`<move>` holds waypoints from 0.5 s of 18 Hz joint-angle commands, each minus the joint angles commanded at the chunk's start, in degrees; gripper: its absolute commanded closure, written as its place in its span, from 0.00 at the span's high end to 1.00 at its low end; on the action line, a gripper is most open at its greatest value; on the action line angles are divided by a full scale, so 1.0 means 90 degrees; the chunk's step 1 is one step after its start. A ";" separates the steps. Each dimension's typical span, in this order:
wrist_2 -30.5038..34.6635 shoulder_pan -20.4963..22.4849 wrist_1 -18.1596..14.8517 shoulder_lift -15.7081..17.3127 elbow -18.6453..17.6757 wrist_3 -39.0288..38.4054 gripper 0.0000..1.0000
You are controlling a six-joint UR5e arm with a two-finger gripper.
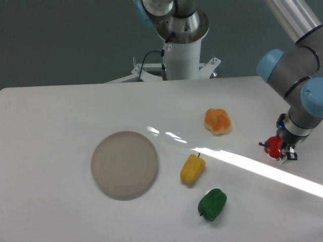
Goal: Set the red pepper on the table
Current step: 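Carry the red pepper toward the orange bread roll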
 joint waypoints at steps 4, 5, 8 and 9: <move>-0.0010 0.0010 0.0010 0.0000 -0.0118 0.0206 0.67; -0.0010 0.0019 0.0010 0.0010 -0.0176 0.0216 0.67; -0.0029 0.0029 0.0029 0.0117 -0.0469 0.0177 0.66; -0.0039 0.0039 0.0136 0.0137 -0.0595 0.0177 0.67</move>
